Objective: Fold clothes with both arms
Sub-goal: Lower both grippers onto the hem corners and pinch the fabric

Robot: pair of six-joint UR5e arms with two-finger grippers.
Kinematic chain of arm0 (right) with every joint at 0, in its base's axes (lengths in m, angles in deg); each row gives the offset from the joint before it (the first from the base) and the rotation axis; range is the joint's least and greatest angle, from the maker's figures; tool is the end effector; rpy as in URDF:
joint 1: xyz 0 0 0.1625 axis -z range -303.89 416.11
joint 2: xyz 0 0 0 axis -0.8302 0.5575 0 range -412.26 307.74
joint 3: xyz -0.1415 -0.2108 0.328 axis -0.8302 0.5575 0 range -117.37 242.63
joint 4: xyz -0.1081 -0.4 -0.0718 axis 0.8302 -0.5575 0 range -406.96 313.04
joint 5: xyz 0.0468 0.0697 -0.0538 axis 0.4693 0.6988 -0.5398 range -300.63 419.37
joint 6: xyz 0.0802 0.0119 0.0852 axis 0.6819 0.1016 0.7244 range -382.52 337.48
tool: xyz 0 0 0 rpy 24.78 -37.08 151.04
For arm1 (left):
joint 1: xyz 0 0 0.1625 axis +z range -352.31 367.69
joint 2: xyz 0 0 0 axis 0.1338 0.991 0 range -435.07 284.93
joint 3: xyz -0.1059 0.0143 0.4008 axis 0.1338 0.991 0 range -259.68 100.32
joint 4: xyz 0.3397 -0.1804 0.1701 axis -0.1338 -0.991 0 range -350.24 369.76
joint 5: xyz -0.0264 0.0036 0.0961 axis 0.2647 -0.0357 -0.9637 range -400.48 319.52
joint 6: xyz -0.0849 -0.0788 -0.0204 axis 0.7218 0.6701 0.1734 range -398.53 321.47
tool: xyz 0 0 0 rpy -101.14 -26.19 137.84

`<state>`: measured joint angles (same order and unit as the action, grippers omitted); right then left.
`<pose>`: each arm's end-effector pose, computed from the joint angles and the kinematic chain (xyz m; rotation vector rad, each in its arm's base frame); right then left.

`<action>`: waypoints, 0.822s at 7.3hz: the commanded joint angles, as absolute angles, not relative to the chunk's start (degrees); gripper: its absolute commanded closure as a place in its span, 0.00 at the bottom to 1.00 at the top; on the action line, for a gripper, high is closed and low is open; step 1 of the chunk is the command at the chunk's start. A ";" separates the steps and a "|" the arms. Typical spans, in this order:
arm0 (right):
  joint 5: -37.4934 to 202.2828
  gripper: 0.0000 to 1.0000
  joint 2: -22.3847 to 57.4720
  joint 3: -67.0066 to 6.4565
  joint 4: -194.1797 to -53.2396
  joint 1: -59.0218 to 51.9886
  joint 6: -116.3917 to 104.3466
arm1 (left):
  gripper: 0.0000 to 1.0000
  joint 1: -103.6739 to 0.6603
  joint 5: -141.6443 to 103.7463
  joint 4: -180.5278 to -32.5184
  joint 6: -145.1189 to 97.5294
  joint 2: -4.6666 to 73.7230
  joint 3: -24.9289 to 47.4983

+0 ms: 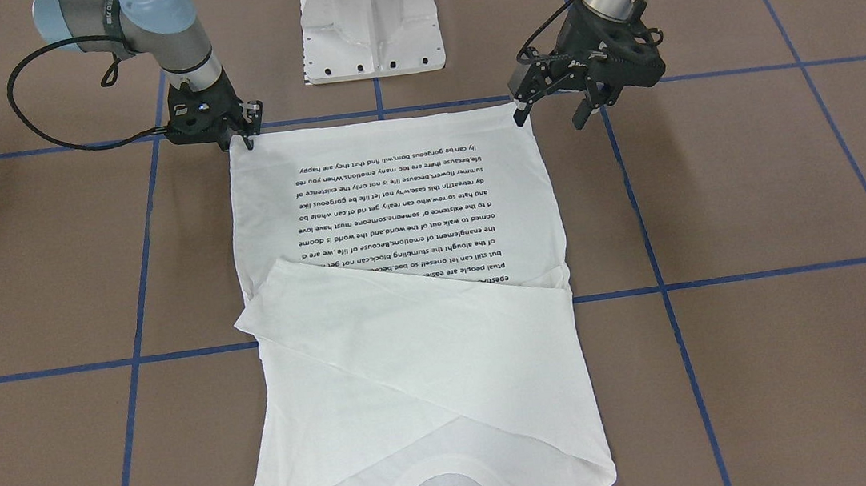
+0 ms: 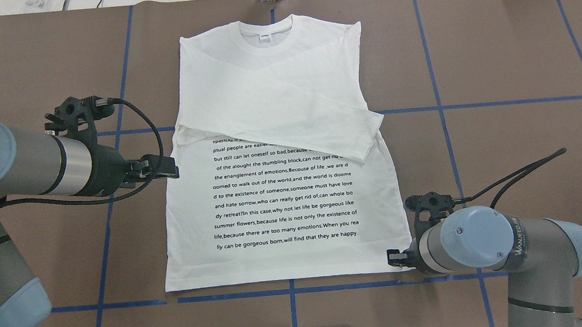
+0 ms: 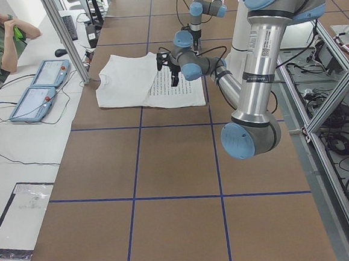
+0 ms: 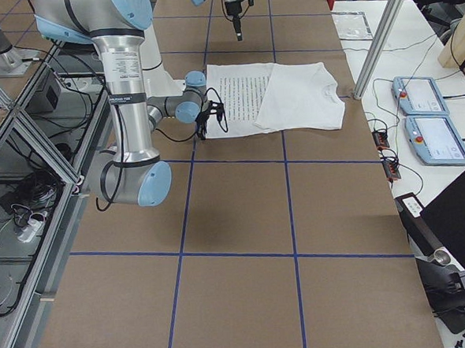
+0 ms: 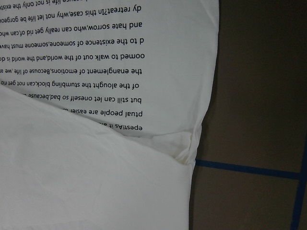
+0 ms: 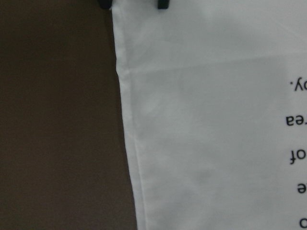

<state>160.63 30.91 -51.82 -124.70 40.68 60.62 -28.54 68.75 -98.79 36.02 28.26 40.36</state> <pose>-0.4930 -0.2506 0.3822 -0.0369 -0.7792 0.0676 0.3721 -0.3898 0.2565 0.1943 1.0942 -0.1433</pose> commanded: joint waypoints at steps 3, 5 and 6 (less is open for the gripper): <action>160.45 1.00 30.79 -53.72 -124.57 40.56 60.62 | 0.00 -28.26 67.89 -98.88 36.18 28.73 39.76; 160.45 1.00 30.62 -56.18 -124.57 40.47 60.62 | 0.00 -22.59 67.45 -99.14 42.28 28.64 37.66; 160.45 1.00 30.53 -57.59 -124.57 40.04 60.62 | 0.00 -17.33 65.53 -98.88 47.55 28.64 37.65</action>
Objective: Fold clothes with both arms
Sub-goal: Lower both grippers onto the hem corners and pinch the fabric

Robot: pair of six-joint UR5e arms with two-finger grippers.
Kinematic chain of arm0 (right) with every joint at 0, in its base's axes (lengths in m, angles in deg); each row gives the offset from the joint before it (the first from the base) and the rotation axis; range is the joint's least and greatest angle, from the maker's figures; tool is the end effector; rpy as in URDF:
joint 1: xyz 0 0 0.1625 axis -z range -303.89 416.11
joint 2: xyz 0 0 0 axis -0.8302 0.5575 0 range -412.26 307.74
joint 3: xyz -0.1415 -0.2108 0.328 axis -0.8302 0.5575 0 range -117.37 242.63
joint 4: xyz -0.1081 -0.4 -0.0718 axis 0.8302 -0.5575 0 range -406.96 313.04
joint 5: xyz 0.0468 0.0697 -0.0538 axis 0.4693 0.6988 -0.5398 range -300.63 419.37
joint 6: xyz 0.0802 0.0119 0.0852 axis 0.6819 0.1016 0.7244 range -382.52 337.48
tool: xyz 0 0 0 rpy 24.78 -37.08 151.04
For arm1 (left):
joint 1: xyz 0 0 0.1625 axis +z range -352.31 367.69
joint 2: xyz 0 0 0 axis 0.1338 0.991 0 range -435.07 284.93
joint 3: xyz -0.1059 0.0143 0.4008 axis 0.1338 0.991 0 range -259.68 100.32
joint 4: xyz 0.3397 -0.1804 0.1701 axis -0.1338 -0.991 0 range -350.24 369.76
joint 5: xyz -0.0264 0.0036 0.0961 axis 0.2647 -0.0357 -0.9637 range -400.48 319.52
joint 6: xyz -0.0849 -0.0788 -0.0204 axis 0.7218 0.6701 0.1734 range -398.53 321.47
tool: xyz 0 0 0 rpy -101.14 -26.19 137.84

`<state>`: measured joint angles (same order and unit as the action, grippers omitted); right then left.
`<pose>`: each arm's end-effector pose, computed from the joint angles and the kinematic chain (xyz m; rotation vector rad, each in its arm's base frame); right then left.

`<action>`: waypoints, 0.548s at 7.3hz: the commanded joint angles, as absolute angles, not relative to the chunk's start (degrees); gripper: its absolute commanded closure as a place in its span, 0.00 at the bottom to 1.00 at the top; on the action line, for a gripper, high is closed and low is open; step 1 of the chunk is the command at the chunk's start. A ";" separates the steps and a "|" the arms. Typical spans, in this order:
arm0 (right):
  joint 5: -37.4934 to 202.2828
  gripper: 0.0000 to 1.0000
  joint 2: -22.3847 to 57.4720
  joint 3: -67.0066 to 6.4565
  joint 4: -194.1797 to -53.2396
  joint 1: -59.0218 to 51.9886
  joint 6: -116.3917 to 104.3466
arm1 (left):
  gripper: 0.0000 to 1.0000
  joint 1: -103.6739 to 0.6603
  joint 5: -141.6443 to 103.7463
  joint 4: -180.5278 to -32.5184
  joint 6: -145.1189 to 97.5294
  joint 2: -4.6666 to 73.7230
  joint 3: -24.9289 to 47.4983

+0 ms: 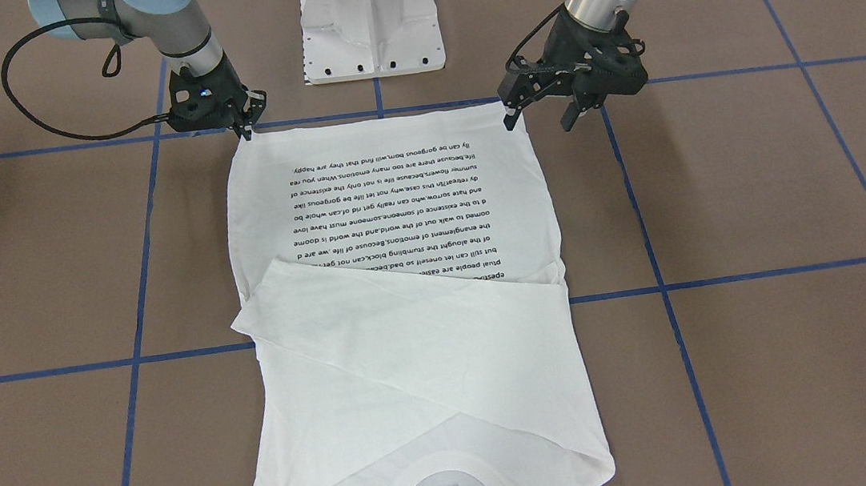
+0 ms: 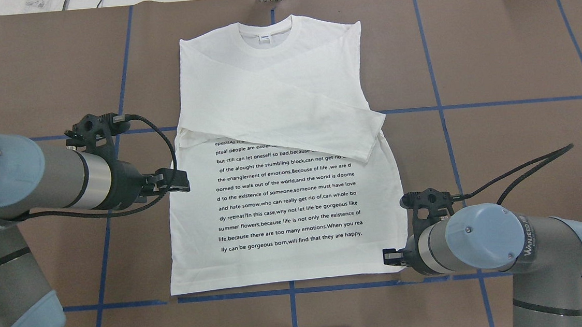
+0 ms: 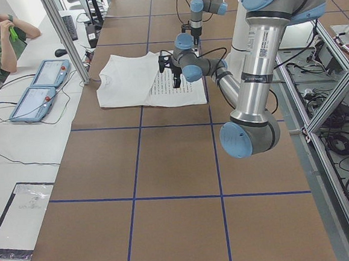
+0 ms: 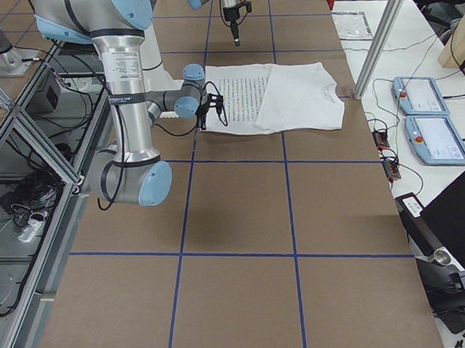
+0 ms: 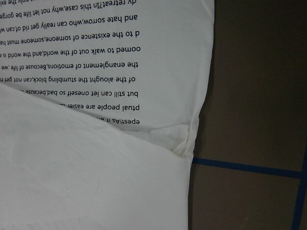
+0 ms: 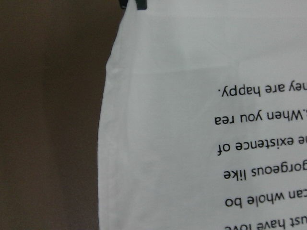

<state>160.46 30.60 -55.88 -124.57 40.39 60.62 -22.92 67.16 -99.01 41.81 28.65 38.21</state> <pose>-0.4783 -0.2497 0.3446 -0.0148 -0.8551 0.0643 0.4179 -0.3607 0.2693 0.0981 1.0774 -0.1671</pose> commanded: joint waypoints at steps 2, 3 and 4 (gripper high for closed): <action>160.45 1.00 30.53 -59.53 -124.48 39.33 60.62 | 0.00 -10.01 62.54 -97.83 54.01 27.95 37.04; 160.45 1.00 30.53 -59.80 -124.40 39.24 60.62 | 0.00 -9.02 60.96 -94.43 54.20 27.94 36.25; 160.45 1.00 30.53 -59.71 -124.13 39.15 60.62 | 0.00 -8.31 60.86 -92.74 54.29 27.94 35.55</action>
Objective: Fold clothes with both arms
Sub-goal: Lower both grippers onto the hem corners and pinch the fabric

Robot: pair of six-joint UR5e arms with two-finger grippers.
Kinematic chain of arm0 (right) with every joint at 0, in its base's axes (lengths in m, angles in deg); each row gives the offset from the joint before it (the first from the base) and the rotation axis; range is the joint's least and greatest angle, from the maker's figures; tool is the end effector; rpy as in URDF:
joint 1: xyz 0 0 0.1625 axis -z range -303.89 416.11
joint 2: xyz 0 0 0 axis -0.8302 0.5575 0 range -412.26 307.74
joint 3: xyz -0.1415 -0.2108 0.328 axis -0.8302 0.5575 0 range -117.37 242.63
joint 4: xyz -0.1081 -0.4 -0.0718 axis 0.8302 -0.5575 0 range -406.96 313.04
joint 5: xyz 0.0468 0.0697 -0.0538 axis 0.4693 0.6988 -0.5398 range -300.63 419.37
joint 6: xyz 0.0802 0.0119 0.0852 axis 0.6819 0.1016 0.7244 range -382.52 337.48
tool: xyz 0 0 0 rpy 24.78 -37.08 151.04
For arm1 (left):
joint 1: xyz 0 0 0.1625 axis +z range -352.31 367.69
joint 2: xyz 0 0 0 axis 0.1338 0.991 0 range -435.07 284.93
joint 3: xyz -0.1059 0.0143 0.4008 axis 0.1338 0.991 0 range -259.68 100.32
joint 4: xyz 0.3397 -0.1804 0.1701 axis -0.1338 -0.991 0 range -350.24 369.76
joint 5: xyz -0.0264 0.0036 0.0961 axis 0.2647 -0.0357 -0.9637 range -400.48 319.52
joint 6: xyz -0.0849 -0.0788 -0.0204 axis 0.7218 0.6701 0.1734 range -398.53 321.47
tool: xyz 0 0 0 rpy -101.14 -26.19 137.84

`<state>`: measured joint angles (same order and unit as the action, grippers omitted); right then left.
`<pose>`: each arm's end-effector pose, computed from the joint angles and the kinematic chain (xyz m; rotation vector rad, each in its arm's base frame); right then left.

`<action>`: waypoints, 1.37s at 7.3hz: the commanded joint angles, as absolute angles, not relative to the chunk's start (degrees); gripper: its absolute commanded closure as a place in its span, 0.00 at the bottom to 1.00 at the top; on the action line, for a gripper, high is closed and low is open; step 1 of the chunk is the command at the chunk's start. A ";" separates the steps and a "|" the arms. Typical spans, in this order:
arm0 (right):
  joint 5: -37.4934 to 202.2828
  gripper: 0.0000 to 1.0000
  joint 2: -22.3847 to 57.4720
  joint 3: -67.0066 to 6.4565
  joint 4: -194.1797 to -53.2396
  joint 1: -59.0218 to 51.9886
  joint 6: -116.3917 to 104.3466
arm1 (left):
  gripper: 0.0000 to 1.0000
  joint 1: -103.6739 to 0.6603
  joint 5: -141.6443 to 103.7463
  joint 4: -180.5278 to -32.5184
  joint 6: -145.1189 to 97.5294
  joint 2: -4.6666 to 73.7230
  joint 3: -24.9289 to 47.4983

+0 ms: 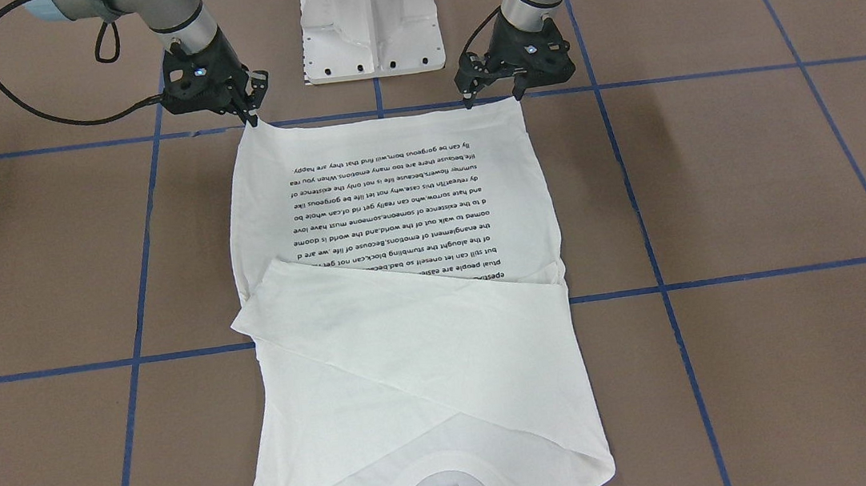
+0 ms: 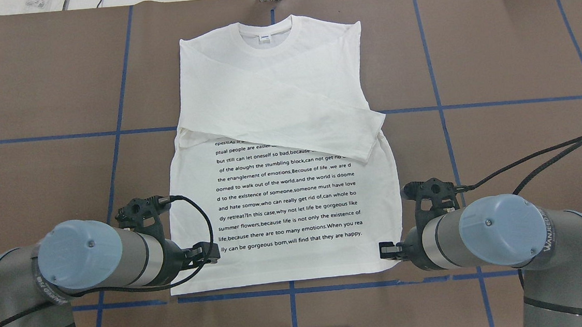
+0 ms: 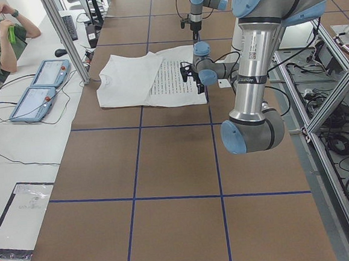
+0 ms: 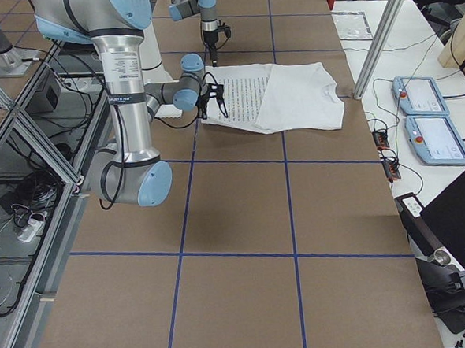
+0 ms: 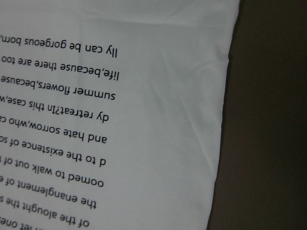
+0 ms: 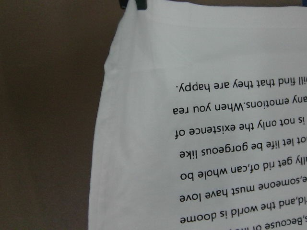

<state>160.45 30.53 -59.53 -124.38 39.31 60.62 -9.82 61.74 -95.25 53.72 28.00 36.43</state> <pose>-0.4588 -0.2542 0.3136 0.0093 -0.9214 0.0737 0.4962 -0.2702 0.3009 -0.0704 0.9616 -0.2170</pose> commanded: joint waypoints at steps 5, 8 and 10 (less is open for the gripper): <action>160.53 1.00 29.03 -59.27 -124.13 38.27 60.62 | 0.02 -8.31 60.06 -92.55 54.20 27.07 32.55; 160.53 1.00 29.03 -59.27 -124.13 37.84 60.62 | 0.07 -7.61 60.06 -92.55 54.11 26.62 32.64; 160.97 1.00 29.03 -59.18 -124.13 37.05 60.53 | 0.15 -6.90 60.15 -92.55 54.20 26.71 32.73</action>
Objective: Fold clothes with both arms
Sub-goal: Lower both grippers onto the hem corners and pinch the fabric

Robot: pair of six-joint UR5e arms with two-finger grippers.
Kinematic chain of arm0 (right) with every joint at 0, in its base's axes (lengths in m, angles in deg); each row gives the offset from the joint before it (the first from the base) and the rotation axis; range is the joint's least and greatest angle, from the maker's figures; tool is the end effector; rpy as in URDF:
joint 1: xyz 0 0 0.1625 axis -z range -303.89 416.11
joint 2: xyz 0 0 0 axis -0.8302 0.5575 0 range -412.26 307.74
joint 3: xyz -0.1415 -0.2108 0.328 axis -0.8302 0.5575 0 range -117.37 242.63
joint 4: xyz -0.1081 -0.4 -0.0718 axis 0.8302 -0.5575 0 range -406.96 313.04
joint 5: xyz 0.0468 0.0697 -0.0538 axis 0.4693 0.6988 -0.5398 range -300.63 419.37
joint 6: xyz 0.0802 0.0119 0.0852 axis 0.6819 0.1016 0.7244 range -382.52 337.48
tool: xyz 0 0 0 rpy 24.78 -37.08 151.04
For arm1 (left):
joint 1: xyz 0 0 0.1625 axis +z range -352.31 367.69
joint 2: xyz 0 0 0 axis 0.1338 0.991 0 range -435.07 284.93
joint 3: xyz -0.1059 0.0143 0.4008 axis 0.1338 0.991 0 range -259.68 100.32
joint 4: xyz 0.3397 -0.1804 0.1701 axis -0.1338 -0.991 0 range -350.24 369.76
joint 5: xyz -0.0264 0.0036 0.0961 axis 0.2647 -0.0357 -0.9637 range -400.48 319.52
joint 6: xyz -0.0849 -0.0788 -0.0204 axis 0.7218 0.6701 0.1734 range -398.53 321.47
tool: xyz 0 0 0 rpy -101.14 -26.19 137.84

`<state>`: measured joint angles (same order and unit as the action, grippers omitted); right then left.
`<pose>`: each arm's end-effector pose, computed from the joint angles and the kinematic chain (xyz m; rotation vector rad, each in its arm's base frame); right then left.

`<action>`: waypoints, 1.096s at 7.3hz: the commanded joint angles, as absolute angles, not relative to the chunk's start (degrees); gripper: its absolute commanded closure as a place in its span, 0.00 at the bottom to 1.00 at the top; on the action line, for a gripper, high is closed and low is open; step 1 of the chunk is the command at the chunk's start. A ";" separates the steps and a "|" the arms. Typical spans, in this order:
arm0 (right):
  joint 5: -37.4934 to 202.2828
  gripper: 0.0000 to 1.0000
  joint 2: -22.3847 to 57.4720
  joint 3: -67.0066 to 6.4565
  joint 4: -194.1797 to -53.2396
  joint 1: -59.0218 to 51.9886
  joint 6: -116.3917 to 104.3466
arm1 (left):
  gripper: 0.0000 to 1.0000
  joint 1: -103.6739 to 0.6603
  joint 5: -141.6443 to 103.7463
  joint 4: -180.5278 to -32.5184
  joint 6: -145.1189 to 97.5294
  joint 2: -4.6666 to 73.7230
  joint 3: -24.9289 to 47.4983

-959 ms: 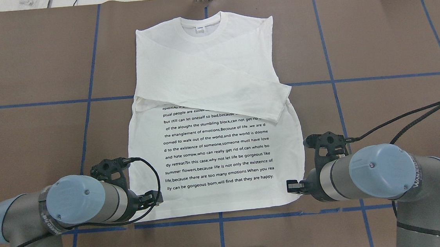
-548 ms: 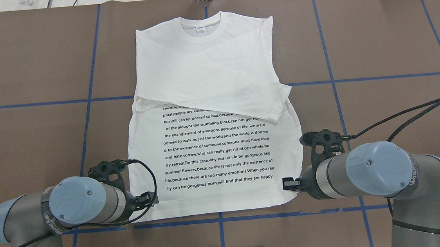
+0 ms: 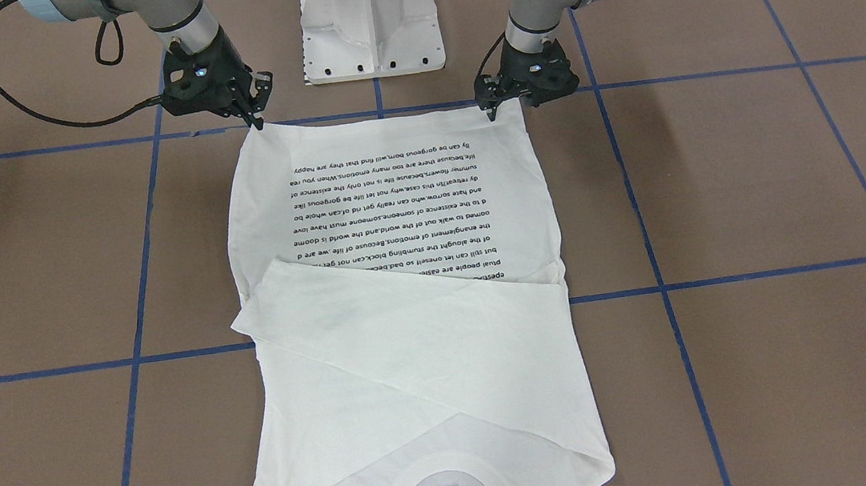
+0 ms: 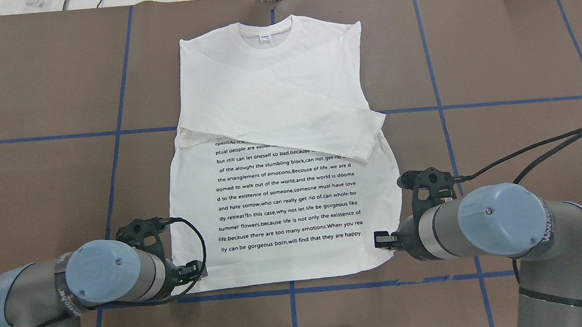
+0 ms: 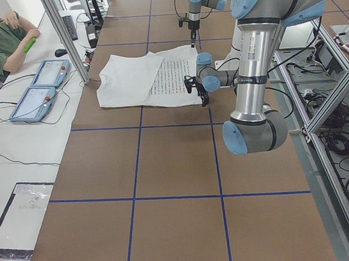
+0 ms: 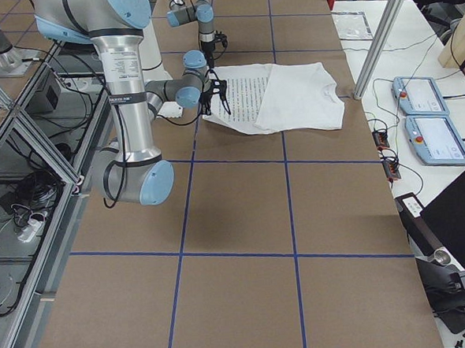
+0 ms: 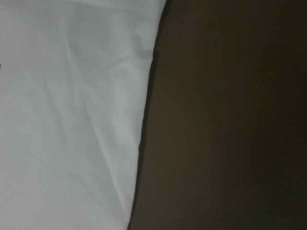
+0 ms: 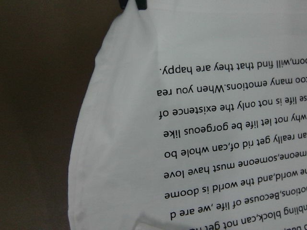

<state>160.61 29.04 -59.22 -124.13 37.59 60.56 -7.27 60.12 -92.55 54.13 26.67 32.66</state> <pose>-0.4559 -0.2692 0.3020 0.0273 -0.9458 0.0961 0.5192 -0.2543 0.3526 -0.0874 0.8229 -0.2149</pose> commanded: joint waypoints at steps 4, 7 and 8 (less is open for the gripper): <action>161.15 1.00 29.12 -59.27 -124.13 36.60 60.53 | 0.70 -6.90 60.24 -92.46 54.38 26.97 33.16; 161.24 1.00 29.12 -59.27 -124.22 36.08 60.45 | 0.93 -6.90 60.24 -92.46 54.38 27.33 34.30; 161.32 1.00 29.12 -59.27 -124.22 35.99 60.45 | 1.00 -6.99 60.24 -92.46 54.38 27.33 35.35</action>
